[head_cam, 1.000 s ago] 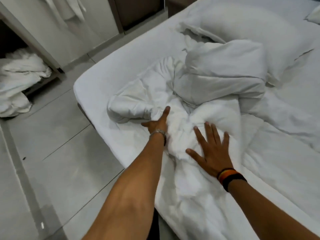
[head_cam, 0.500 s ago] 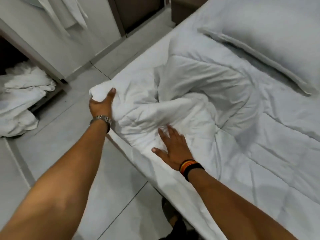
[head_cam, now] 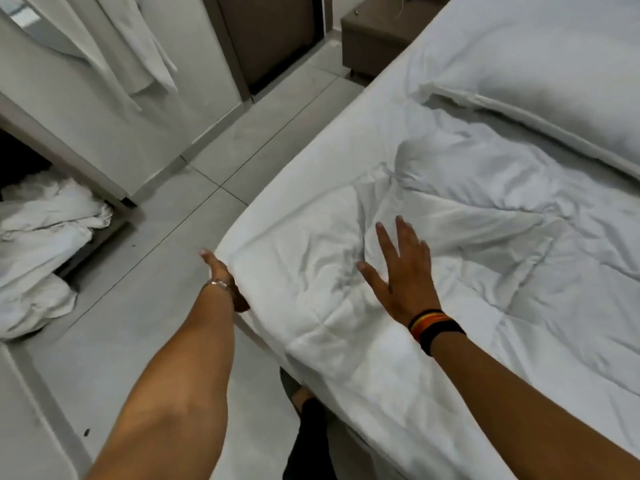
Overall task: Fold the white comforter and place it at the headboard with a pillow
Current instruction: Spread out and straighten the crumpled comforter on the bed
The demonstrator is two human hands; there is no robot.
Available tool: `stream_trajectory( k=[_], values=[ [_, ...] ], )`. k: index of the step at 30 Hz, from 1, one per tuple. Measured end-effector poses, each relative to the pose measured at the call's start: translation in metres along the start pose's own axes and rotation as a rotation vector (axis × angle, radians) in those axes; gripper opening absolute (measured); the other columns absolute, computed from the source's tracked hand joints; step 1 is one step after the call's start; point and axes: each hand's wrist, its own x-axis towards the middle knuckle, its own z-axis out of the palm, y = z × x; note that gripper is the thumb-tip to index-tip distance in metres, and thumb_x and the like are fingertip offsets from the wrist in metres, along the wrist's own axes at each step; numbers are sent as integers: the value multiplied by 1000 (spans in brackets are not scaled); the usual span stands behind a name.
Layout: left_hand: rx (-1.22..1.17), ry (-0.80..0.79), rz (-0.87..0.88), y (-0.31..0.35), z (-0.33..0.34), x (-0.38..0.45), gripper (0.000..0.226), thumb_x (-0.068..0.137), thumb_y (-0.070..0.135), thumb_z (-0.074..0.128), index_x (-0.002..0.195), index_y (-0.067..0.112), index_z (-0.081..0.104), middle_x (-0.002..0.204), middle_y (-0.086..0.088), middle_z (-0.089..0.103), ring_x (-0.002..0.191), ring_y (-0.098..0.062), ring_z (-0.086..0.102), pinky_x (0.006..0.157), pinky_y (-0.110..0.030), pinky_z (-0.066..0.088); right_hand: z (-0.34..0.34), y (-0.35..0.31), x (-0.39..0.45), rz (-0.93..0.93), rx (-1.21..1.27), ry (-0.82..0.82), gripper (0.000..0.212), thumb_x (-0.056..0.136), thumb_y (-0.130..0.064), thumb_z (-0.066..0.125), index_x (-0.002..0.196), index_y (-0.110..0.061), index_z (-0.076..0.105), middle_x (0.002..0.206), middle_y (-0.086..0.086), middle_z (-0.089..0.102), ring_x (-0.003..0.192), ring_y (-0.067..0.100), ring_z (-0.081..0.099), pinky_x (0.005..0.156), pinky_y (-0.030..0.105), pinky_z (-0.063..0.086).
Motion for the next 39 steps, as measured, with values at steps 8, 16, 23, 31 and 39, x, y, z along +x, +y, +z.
stream_trajectory(
  k=[8, 16, 23, 31, 39],
  values=[
    [358, -418, 70, 73, 73, 53, 59, 107, 40, 57, 154, 6, 47, 153, -5, 52, 133, -16, 52, 86, -12, 52, 101, -72, 95, 311, -159, -251, 89, 85, -83, -2, 162, -40, -14, 174, 5, -7, 160, 29, -2, 114, 75, -12],
    [24, -91, 924, 204, 14, 65, 115, 64, 23, 100, 156, 22, 32, 152, 4, 48, 132, -7, 60, 103, -22, 54, 120, -129, 149, 175, 57, -74, 82, 92, -86, 23, 160, -50, -7, 174, -6, -6, 159, 18, -7, 120, 60, -16],
    [346, -33, 396, 176, -85, 107, 138, 78, 18, 92, 166, 20, -13, 165, -10, 36, 134, -17, 54, 107, -41, 49, 176, -148, 131, 376, -84, -620, 94, 80, -93, 7, 159, -48, -15, 172, -2, -20, 158, 23, -16, 120, 67, -10],
    [960, 28, 427, 215, 22, 184, 148, 63, 90, 69, 166, 25, -14, 175, -18, -2, 162, -39, -5, 127, -62, 1, 181, -140, 185, 485, -88, -195, 89, 90, -86, 16, 163, -41, -9, 171, 3, -22, 158, 24, -16, 123, 64, -5],
    [1188, -705, 534, 255, 181, 234, 160, 43, 84, 87, 163, 42, -9, 159, -8, 49, 139, -33, 54, 99, -33, 46, 234, -162, 282, 854, 92, -69, 85, 91, -82, 28, 159, -49, -13, 172, -1, -19, 158, 24, -15, 122, 68, 1]
  ],
)
